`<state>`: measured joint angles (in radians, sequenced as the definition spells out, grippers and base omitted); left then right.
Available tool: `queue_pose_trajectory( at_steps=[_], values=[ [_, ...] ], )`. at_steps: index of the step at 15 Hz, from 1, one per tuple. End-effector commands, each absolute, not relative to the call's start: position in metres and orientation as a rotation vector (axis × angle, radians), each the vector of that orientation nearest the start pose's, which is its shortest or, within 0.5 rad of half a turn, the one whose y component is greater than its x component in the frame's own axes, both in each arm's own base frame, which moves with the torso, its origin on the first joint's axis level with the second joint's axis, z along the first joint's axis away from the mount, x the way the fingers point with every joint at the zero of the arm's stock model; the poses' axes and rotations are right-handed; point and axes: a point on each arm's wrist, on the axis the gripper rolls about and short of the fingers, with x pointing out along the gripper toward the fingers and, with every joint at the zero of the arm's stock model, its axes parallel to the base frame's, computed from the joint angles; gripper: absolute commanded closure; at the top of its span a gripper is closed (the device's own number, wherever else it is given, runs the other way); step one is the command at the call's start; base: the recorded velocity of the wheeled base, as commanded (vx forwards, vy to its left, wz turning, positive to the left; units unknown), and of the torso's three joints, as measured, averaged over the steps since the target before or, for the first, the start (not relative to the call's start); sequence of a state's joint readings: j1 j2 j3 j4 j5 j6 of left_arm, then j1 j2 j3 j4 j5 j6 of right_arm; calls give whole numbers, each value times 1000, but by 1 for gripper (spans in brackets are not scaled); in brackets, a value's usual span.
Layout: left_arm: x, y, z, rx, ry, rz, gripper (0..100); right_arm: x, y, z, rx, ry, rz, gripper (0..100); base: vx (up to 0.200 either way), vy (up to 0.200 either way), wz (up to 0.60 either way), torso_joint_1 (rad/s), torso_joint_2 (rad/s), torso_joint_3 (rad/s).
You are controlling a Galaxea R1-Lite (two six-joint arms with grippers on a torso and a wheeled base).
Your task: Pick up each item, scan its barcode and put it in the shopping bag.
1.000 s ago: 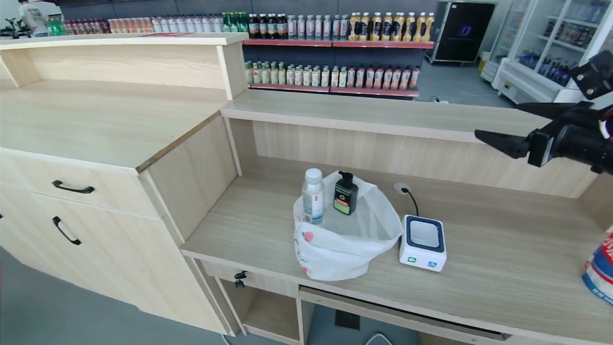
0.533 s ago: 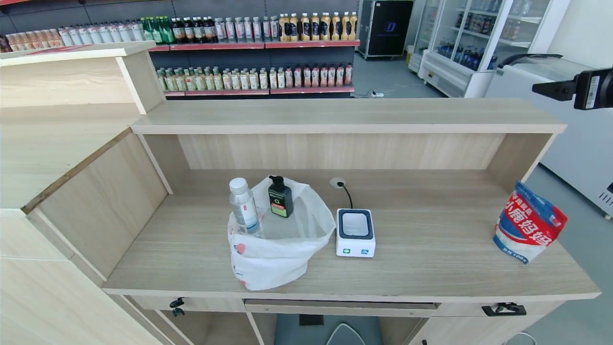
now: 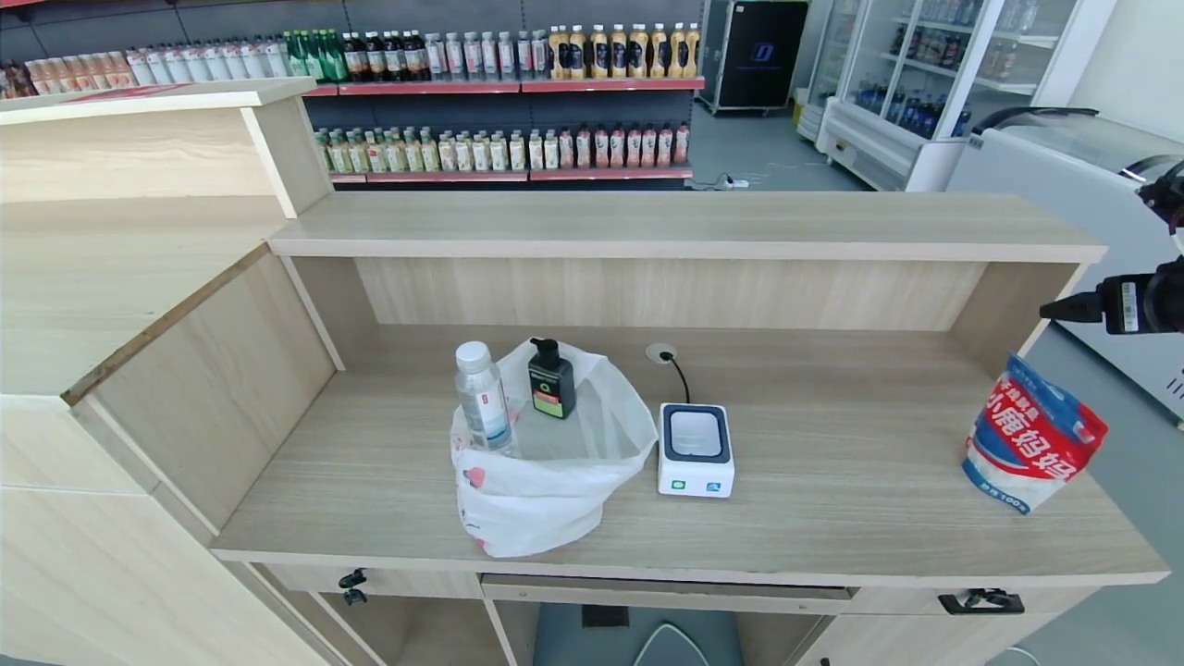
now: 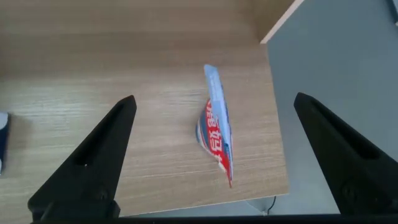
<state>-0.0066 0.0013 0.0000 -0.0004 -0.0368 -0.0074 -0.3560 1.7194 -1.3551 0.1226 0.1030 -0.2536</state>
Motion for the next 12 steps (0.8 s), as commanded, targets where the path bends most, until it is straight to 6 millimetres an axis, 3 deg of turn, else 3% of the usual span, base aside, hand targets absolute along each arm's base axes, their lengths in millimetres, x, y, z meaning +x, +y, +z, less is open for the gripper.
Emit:
queue_pose_trajectory(
  at_steps=[1, 5, 12],
  values=[
    [-23, -1, 76, -8, 0, -43, 0, 305, -120, 247, -124, 537, -206, 0, 0, 0, 0, 0, 0, 0],
    [-23, -1, 76, -8, 2, -43, 0, 318, -136, 221, -74, 600, -225, 0, 0, 0, 0, 0, 0, 0],
    [-23, -1, 76, -8, 0, -43, 0, 352, -143, 177, -39, 654, -173, 0, 0, 0, 0, 0, 0, 0]
  ],
)
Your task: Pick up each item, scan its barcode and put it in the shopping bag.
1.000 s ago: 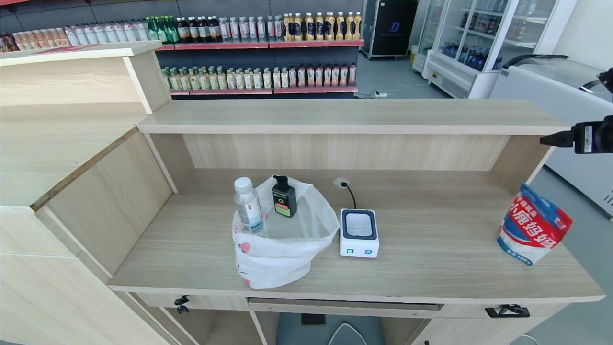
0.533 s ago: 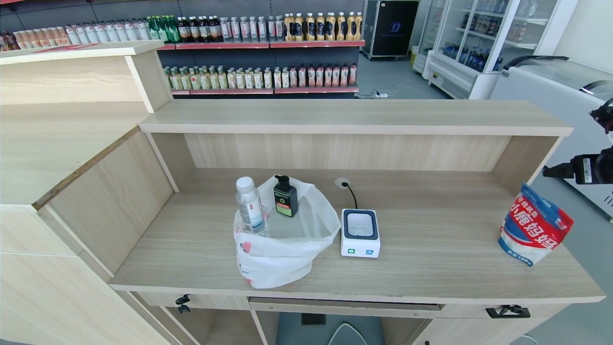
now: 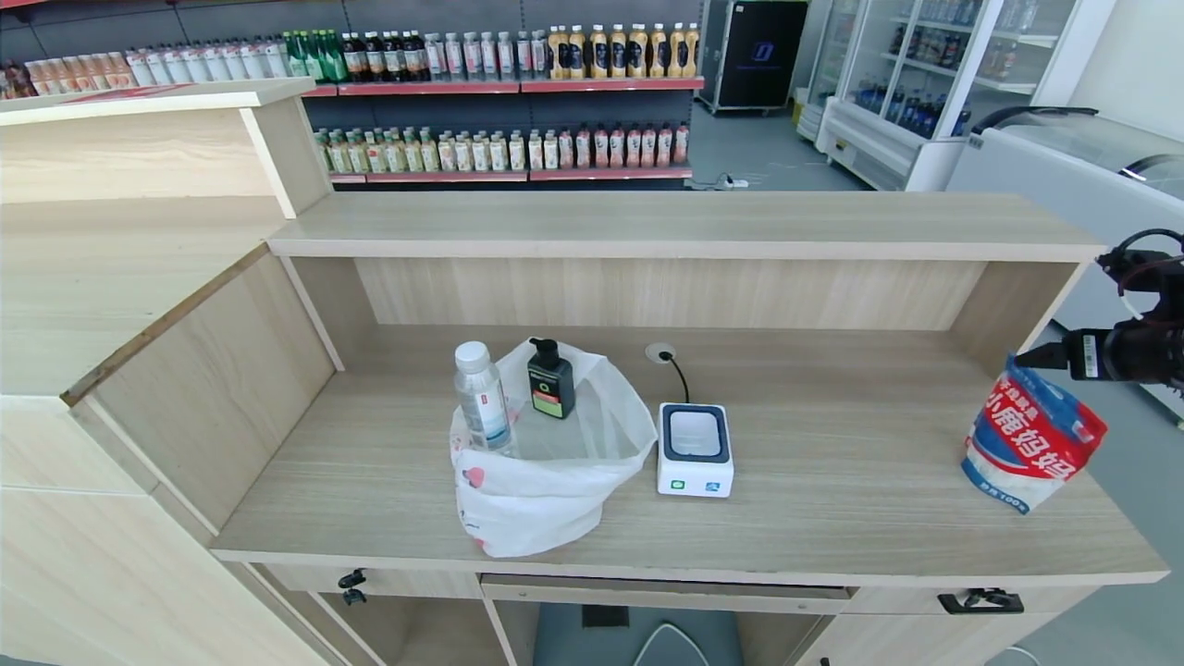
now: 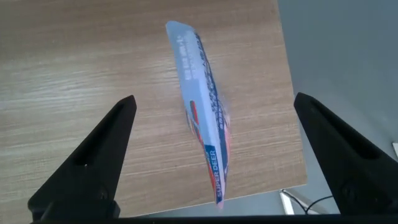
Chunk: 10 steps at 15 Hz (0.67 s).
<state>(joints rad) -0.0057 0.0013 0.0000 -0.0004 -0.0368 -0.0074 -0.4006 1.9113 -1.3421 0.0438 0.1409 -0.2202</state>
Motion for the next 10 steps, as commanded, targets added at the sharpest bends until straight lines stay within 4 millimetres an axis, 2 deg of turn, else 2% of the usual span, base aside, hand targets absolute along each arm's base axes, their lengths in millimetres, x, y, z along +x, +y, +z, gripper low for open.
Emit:
queue_pose_trajectory(
  at_steps=[1, 5, 10],
  values=[
    [-23, -1, 76, -8, 0, -43, 0, 357, -141, 172, -40, 651, -160, 0, 0, 0, 0, 0, 0, 0],
    [-23, -1, 76, -8, 0, -43, 0, 373, -128, 163, -35, 584, -30, 0, 0, 0, 0, 0, 0, 0],
    [-23, -1, 76, -8, 0, -43, 0, 384, -114, 149, -39, 614, 21, 0, 0, 0, 0, 0, 0, 0]
  ],
)
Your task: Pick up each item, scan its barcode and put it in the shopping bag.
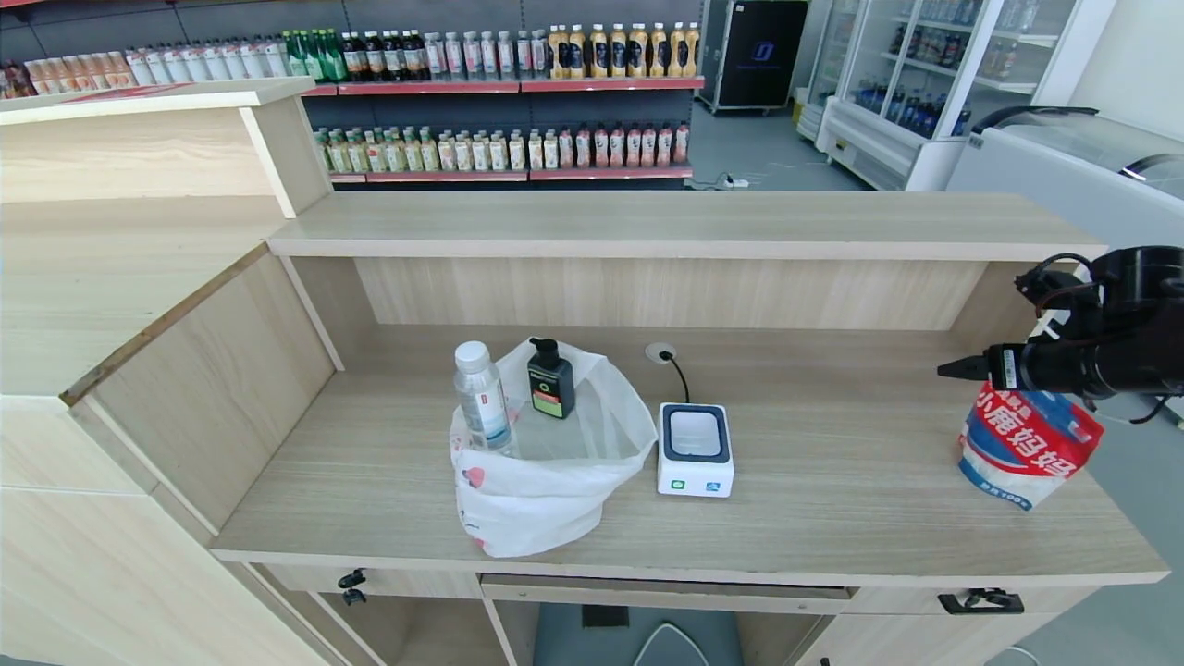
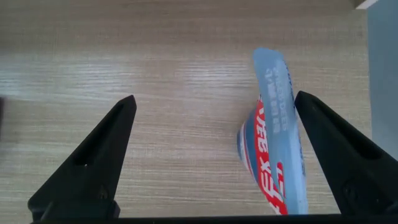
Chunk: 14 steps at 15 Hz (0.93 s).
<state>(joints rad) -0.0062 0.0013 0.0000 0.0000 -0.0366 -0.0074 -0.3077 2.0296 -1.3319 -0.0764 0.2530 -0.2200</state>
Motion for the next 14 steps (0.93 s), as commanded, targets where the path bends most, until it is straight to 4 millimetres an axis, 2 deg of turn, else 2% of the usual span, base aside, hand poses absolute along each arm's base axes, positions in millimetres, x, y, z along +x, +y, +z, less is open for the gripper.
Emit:
queue_pose_trajectory(
  at_steps=[1, 5, 9, 14],
  values=[
    [-23, -1, 76, -8, 0, -43, 0, 385, -113, 146, -39, 616, 24, 0, 0, 0, 0, 0, 0, 0],
    [-23, -1, 76, -8, 2, -43, 0, 387, -115, 139, -51, 632, 25, 0, 0, 0, 0, 0, 0, 0],
    [-23, -1, 76, -8, 0, -43, 0, 379, -125, 121, -64, 692, 20, 0, 0, 0, 0, 0, 0, 0],
    [-23, -1, 76, -8, 0, -43, 0, 379, -136, 104, -80, 730, 15, 0, 0, 0, 0, 0, 0, 0]
  ],
)
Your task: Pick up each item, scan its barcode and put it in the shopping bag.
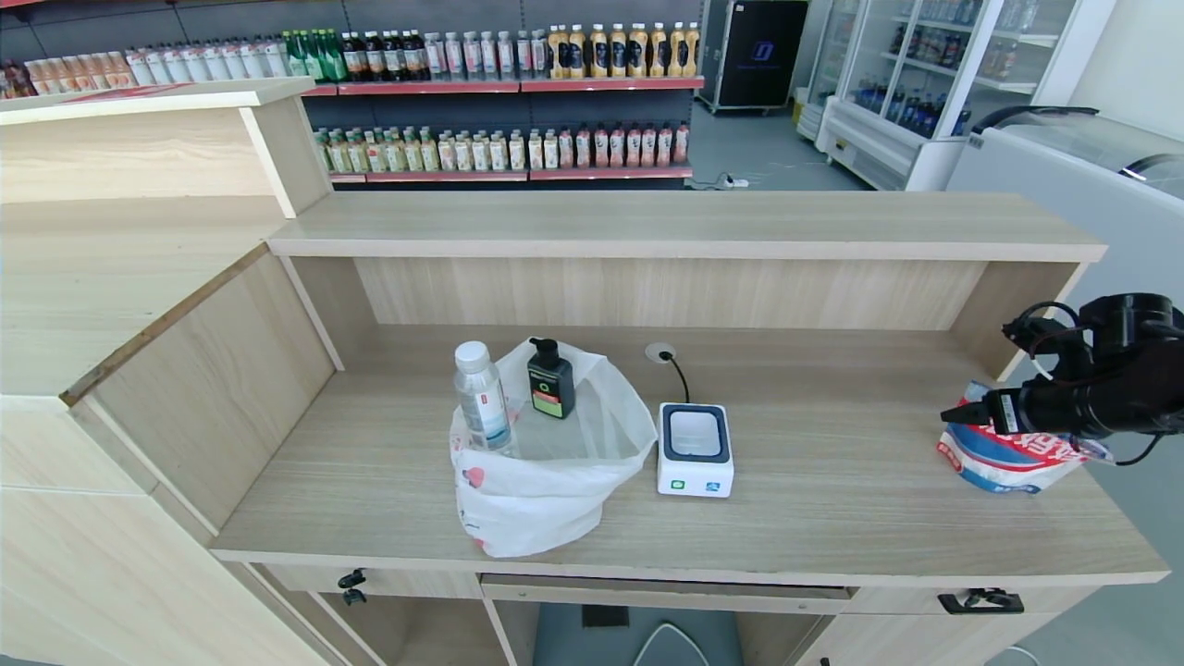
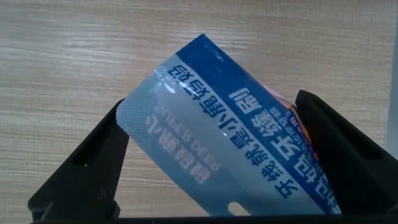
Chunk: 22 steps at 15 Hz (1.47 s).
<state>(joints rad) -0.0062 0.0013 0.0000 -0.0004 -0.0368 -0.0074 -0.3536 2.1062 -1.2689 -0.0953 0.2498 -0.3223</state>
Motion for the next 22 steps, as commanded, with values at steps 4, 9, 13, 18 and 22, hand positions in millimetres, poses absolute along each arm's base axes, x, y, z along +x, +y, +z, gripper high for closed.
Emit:
queue_pose_trajectory(
  at_steps=[4, 9, 13, 18, 22],
  values=[
    [-23, -1, 76, -8, 0, -43, 0, 383, -136, 93, -88, 734, 17, 100, 0, 0, 0, 0, 0, 0],
    [-23, -1, 76, -8, 0, -43, 0, 374, -132, 85, -98, 772, 15, 100, 0, 0, 0, 0, 0, 0],
    [-23, -1, 76, -8, 0, -43, 0, 369, -131, 87, -109, 743, 10, 100, 0, 0, 0, 0, 0, 0],
    [-23, -1, 76, -8, 2, -43, 0, 365, -115, 121, -288, 479, 13, 100, 0, 0, 0, 0, 0, 0],
    [-23, -1, 76, -8, 2, -43, 0, 333, -106, 144, -554, 449, 64, 100, 0, 0, 0, 0, 0, 0]
  ],
)
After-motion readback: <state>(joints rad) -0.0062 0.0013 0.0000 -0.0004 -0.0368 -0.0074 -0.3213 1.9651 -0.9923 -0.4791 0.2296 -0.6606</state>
